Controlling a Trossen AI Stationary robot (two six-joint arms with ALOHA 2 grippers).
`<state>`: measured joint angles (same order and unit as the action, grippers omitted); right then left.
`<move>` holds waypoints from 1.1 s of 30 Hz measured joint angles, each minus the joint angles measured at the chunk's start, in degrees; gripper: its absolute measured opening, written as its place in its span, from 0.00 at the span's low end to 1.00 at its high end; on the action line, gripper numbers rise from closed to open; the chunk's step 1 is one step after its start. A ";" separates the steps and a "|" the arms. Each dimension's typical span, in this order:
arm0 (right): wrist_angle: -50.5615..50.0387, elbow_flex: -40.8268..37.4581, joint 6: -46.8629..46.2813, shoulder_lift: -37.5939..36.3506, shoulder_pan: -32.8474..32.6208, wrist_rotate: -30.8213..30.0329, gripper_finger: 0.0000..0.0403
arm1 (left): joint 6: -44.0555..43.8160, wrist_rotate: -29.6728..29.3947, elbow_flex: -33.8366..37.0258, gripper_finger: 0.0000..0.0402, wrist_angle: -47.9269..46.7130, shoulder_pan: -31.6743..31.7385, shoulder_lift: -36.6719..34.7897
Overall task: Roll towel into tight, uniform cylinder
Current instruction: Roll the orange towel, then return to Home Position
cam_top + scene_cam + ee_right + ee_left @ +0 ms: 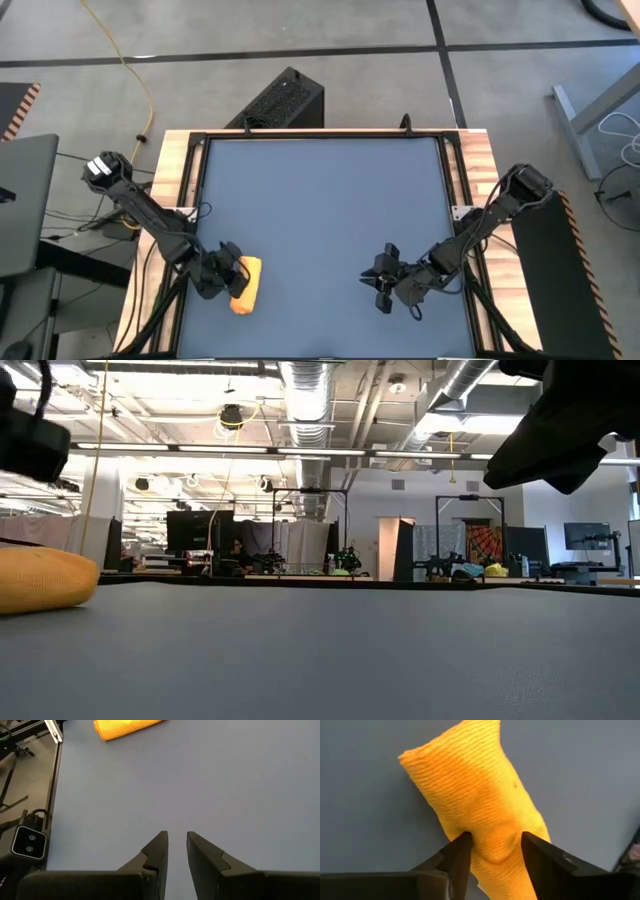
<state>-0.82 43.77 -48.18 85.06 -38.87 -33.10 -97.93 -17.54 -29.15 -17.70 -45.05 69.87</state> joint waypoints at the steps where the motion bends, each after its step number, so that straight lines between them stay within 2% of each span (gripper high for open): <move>1: 0.00 0.00 0.00 0.00 0.00 0.00 0.24 | 0.80 0.39 0.02 0.41 -0.40 0.40 -1.07; 5: 0.00 0.00 0.03 0.00 0.00 0.03 0.24 | 2.43 -0.13 0.02 0.45 -2.75 1.52 -5.99; 12: 0.00 0.00 0.20 0.00 0.00 0.31 0.24 | 5.09 -2.80 0.00 0.43 -9.95 2.99 -12.09; 17: 0.00 0.00 0.21 0.00 0.20 0.28 0.24 | 12.26 -6.84 0.00 0.41 -8.88 4.97 -11.66; 24: -0.14 0.00 3.57 -0.44 0.95 0.29 0.24 | 22.02 -4.04 0.00 0.37 -4.92 11.16 -7.83; 27: -0.15 0.00 9.29 -2.92 1.94 0.17 0.24 | 32.01 -9.48 0.00 0.35 -3.01 15.90 -9.48; 30: -0.74 0.00 16.08 -7.13 3.62 -1.80 0.22 | 47.72 -14.54 0.00 0.34 1.55 21.27 -12.54; 33: -3.04 -0.10 22.71 -12.30 6.13 -3.11 0.14 | 62.57 -14.04 0.00 0.31 6.96 26.96 -15.48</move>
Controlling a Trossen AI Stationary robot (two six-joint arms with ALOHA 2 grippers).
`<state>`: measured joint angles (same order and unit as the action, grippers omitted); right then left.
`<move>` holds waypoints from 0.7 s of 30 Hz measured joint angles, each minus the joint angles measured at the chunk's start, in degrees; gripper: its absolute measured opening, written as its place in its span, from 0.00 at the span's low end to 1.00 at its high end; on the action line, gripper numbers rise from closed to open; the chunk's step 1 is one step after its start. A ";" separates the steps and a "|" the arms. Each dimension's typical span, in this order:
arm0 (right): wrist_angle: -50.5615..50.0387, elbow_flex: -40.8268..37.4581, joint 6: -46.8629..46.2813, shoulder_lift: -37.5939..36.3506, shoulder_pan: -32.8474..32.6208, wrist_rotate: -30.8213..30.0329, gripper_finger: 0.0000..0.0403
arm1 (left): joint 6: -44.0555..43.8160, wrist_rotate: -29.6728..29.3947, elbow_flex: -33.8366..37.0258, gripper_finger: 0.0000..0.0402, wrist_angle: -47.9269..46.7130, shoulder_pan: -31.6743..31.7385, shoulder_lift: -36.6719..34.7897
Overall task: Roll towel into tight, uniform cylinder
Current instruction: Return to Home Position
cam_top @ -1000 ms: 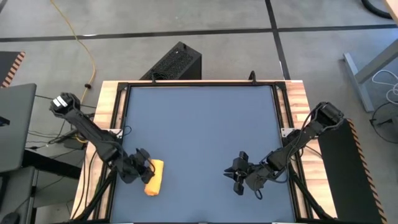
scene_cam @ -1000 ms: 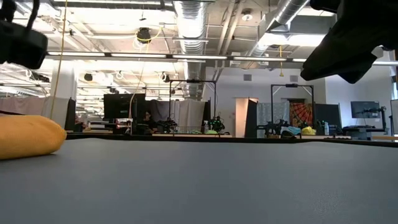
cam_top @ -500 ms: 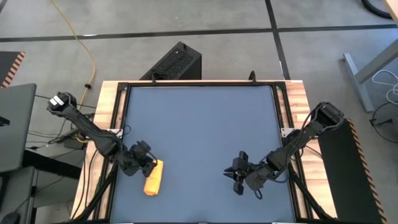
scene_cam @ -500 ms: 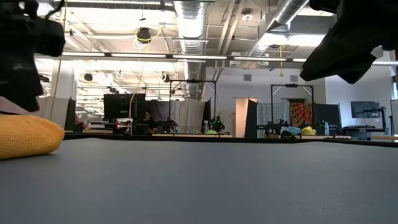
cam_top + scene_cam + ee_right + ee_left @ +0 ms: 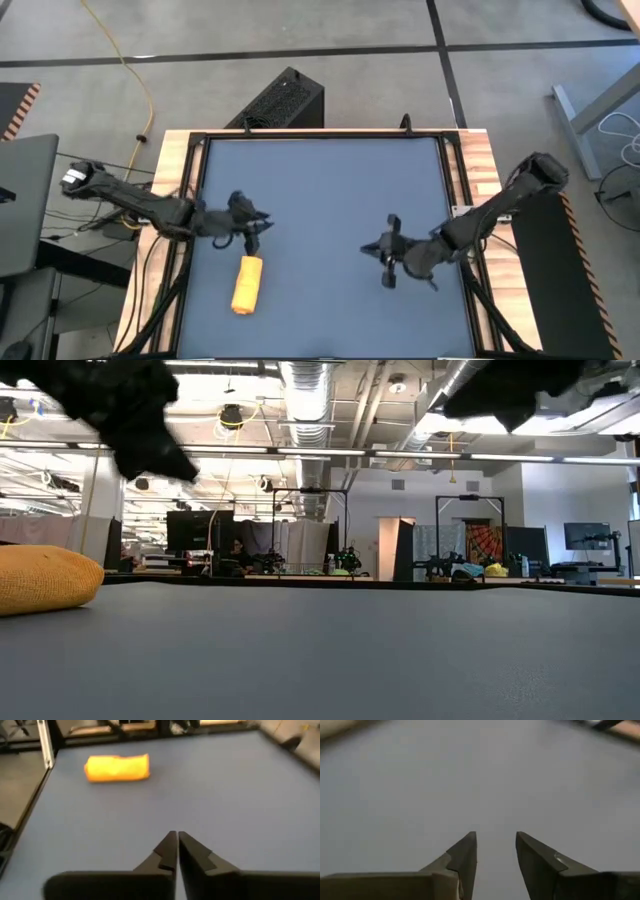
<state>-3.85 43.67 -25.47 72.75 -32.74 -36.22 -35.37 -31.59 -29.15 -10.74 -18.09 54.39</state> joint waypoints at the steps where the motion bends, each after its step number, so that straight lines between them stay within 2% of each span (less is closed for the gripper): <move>1: -0.31 -0.42 1.90 -1.88 0.95 0.16 0.11 | 4.74 1.73 0.00 0.30 2.55 1.87 -1.12; 4: 0.88 -3.59 7.81 -8.57 4.08 2.18 0.03 | 16.84 8.99 0.07 0.24 8.12 7.33 -4.67; 8: 8.78 -12.39 13.03 -19.27 10.26 9.43 0.05 | 24.14 16.29 2.65 0.14 11.72 14.25 -10.88; 12: 16.39 -23.12 13.10 -30.80 17.36 14.19 0.04 | 24.21 18.57 9.37 0.02 13.87 19.39 -19.23; 17: 27.90 -34.61 11.55 -40.71 24.48 20.01 0.03 | 22.59 25.74 20.84 0.00 29.20 22.52 -28.30; 21: 30.00 -40.18 10.16 -45.21 28.70 21.25 0.03 | 21.72 25.78 28.00 0.00 32.75 25.14 -33.45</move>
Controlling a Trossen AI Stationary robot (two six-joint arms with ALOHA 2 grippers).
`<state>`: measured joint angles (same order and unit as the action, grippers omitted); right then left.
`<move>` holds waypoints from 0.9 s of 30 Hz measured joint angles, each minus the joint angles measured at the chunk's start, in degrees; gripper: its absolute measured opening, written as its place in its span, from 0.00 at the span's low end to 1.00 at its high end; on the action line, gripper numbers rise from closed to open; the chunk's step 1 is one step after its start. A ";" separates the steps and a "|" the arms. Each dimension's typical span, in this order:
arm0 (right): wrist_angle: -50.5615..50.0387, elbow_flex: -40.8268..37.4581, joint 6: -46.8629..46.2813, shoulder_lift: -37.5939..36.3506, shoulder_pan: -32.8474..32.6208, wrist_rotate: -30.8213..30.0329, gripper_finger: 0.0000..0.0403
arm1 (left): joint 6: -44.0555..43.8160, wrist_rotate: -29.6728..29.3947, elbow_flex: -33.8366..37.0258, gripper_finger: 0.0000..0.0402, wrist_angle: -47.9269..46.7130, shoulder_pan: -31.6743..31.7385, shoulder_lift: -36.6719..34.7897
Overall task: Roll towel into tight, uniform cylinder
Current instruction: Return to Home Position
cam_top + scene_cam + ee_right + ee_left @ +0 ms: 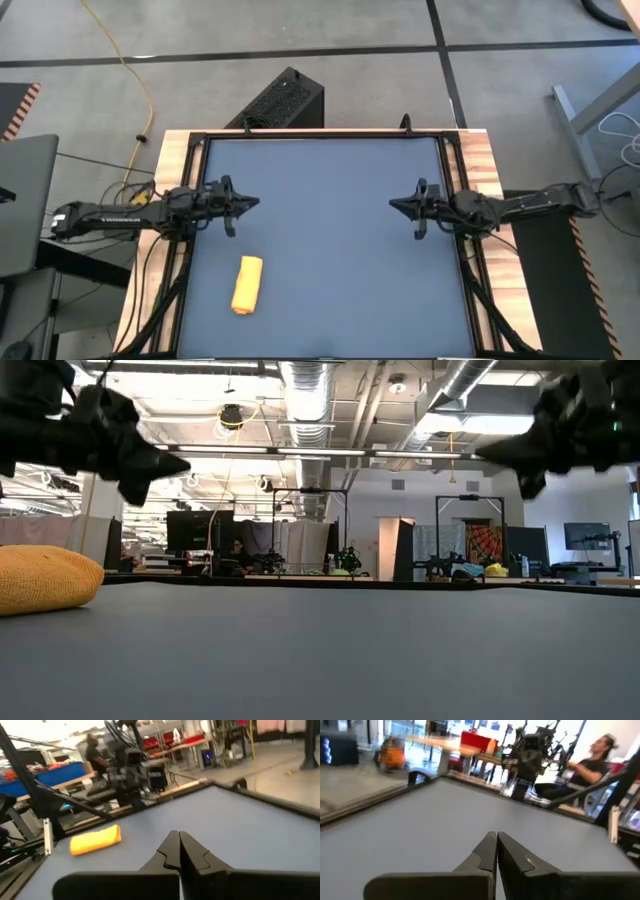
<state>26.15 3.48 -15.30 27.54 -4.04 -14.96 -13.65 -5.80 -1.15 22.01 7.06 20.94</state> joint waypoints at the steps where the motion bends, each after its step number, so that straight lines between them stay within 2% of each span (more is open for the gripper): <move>1: -0.30 -1.20 -0.98 -0.76 0.97 0.43 0.03 | -0.65 0.28 0.53 0.00 -1.18 0.72 -0.96; 6: -3.94 -2.97 -3.74 -3.25 4.56 7.22 0.03 | 0.20 2.71 0.44 0.00 -9.20 3.53 -5.72; 11: -4.45 -1.91 -0.60 -6.08 5.98 10.76 0.05 | 1.45 9.76 -0.10 0.00 -18.13 4.96 -13.34; 13: -5.99 -0.70 2.95 -8.03 6.02 10.50 0.06 | 4.30 9.50 -0.82 0.00 -23.68 5.01 -17.60; 15: -6.89 -0.61 7.49 -9.47 6.31 8.84 0.07 | 5.00 5.98 -1.11 0.00 -25.01 5.00 -20.72; 21: -8.06 -0.59 11.14 -9.95 6.40 7.32 0.10 | -11.66 4.03 -1.12 0.00 -25.15 4.84 -19.77; 27: -10.35 -0.59 11.27 -9.94 6.39 7.35 0.10 | -16.12 4.02 -1.12 0.00 -25.25 4.82 -19.47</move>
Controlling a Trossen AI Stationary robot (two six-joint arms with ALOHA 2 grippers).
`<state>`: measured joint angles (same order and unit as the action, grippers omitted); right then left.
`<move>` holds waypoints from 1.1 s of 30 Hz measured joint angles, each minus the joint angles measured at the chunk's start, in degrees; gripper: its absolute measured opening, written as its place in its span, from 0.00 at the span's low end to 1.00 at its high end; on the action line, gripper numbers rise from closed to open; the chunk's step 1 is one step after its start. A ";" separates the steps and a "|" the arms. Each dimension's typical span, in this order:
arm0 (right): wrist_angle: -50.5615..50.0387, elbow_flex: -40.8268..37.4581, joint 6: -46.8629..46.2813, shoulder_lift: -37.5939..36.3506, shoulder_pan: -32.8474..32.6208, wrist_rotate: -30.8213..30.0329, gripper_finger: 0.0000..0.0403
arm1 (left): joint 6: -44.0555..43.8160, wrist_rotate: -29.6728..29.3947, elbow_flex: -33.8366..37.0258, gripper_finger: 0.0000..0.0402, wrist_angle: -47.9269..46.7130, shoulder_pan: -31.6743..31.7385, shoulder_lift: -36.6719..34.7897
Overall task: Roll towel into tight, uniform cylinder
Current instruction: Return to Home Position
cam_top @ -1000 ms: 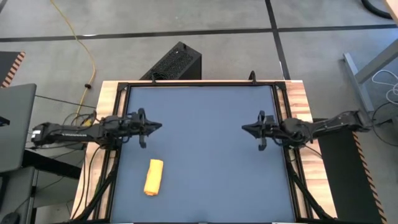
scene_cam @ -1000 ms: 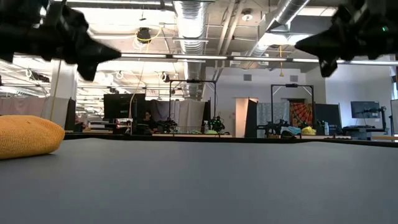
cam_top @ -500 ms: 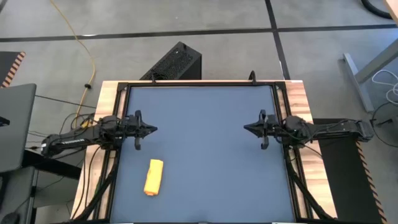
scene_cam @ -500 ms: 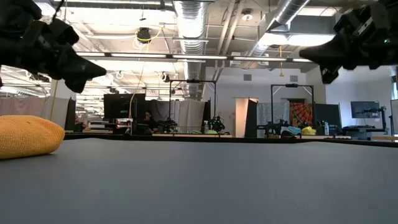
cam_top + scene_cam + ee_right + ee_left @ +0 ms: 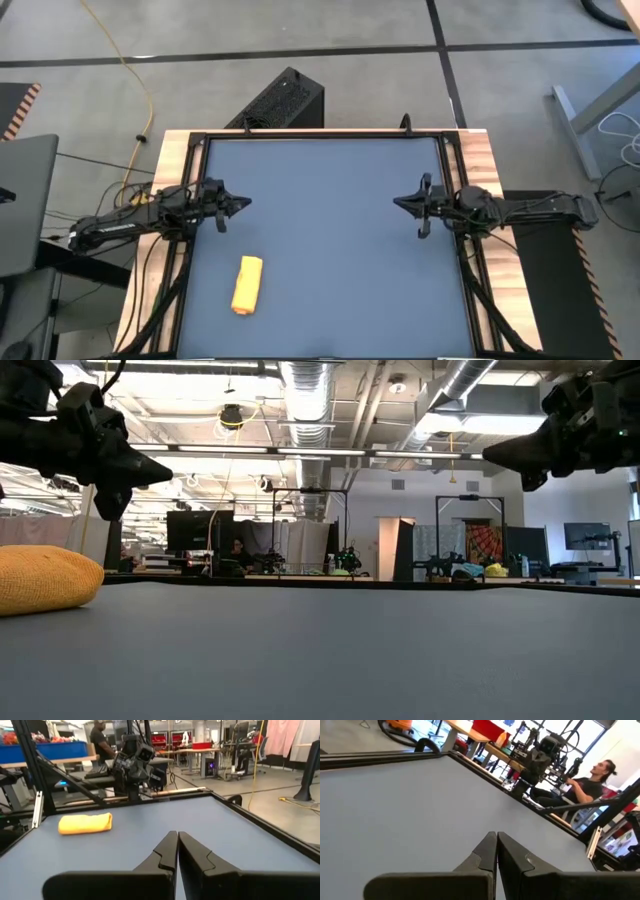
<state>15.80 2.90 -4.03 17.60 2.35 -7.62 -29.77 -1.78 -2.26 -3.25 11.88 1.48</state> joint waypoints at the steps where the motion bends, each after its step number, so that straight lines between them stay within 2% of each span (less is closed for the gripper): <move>1: -0.58 0.00 0.00 -0.04 0.00 0.00 0.10 | -0.12 -0.02 -0.02 0.00 0.00 0.02 0.00; 33: -14.85 0.00 -0.02 -0.02 0.00 0.02 0.10 | -0.27 -0.15 -0.04 0.00 -0.13 0.00 0.00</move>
<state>0.95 2.90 -4.05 17.58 2.35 -7.60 -30.04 -1.93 -2.31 -3.38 11.88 1.48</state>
